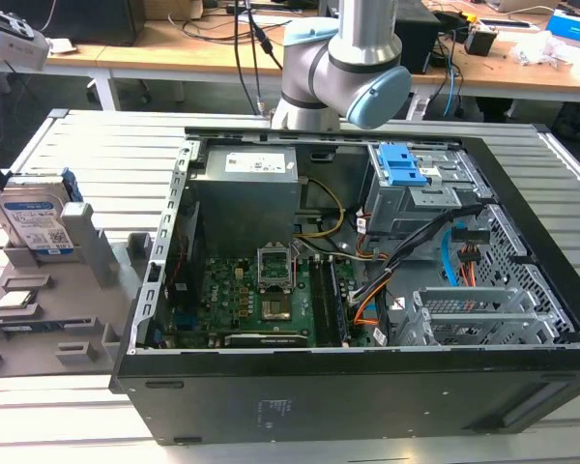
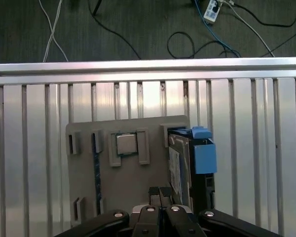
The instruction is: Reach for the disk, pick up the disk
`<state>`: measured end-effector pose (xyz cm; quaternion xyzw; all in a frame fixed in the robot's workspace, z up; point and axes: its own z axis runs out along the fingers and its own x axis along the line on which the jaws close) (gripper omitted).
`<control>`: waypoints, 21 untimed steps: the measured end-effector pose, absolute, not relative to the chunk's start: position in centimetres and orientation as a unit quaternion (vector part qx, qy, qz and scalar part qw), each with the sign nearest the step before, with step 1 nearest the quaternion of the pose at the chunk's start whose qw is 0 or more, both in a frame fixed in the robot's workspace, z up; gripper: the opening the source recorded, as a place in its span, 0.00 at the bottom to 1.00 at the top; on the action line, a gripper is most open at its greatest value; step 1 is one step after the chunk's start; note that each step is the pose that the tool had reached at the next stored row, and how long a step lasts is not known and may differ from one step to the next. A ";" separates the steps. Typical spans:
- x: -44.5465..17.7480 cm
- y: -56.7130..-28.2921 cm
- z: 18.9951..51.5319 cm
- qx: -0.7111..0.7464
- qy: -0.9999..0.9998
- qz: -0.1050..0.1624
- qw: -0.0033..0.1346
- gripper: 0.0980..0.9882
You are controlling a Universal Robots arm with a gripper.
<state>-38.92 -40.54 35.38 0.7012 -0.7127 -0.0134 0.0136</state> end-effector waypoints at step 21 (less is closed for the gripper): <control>-38.9 -40.5 35.3 0.683 -0.731 -0.014 0.013 0.02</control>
